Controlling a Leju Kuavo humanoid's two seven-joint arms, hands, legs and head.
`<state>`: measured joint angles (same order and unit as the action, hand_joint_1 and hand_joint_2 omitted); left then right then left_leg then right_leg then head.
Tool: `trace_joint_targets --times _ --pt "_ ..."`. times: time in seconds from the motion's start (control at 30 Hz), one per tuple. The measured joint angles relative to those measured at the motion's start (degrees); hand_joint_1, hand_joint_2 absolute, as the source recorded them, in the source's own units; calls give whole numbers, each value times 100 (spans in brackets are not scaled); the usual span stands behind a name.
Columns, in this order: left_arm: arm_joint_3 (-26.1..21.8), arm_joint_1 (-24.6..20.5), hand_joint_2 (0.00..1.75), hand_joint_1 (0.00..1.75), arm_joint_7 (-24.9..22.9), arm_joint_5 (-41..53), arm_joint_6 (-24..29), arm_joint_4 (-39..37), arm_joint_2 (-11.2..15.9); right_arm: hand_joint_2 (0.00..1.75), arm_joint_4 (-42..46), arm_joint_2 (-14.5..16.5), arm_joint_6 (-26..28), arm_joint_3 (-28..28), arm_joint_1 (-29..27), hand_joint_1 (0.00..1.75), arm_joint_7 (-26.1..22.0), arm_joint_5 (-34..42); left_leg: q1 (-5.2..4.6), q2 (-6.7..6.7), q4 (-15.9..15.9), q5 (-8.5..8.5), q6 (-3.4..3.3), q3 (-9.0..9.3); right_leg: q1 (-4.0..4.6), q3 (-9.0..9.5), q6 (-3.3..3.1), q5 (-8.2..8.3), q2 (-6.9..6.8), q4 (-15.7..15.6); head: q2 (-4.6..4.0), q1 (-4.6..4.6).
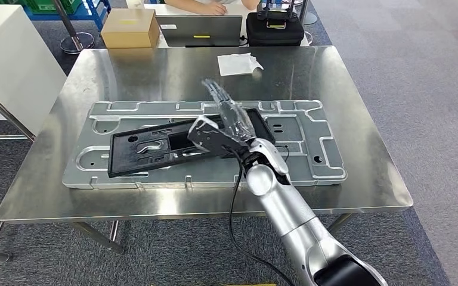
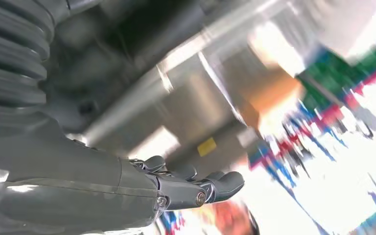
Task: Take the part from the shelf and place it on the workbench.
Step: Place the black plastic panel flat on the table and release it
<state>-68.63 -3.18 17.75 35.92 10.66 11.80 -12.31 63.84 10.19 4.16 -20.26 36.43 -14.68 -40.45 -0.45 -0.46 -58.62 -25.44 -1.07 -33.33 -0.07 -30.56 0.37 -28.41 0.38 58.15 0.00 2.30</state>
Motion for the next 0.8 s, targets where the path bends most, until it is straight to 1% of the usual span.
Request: trace_joint_targets --times 0.13,0.2,0.27,0.37,0.43,0.5,0.57,0.63,0.8 --pt "3 18 0 0 16 106 -152 0 7 175 1145 -240 113 198 -381 0 112 83 -1 0 0 0 0 -2 -3 -1 0 0 0 -2 0 0" --pt "7 20 0 0 29 162 -205 0 14 175 1597 -328 311 334 -603 0 34 211 -2 0 0 0 0 -2 -3 -1 0 0 -2 -3 0 0" --pt "16 24 0 0 38 212 -225 0 21 175 2097 -380 689 500 -895 0 -264 572 -2 -2 -1 -1 -1 -2 -3 -1 1 0 -3 -3 0 0" --pt "22 30 0 0 39 248 -223 0 28 175 2995 -401 1356 755 -1507 0 -911 1551 -2 -4 -1 -6 -1 -3 -3 0 2 -2 -5 -4 0 0" --pt "21 35 0 0 48 241 -245 0 30 87 3581 -424 1537 871 -1957 0 -1275 2186 -3 -3 -2 -14 0 -3 -7 -1 2 -3 0 -7 0 0" --pt "20 35 0 0 78 223 -279 0 32 0 4088 -454 1561 949 -2399 0 -1593 2711 -4 -1 -2 -20 -1 -3 -14 -2 3 -5 4 -10 0 0" --pt "15 34 0 0 107 201 -291 0 33 0 4500 -478 1556 1025 -2811 0 -1801 3088 -5 -2 -2 -23 -2 -3 -20 -2 6 -7 3 -11 0 0" --pt "3 36 0 0 120 167 -282 0 33 0 4768 -514 1522 1100 -3155 0 -1911 3310 -6 -2 -3 -27 -3 -3 -26 -1 7 -7 3 -11 0 0" --pt "-52 35 0 0 144 79 -217 0 32 0 5019 -569 1414 1334 -3758 0 -2011 3572 -24 -1 -20 -47 -33 -3 -41 4 27 -10 4 -15 0 0"
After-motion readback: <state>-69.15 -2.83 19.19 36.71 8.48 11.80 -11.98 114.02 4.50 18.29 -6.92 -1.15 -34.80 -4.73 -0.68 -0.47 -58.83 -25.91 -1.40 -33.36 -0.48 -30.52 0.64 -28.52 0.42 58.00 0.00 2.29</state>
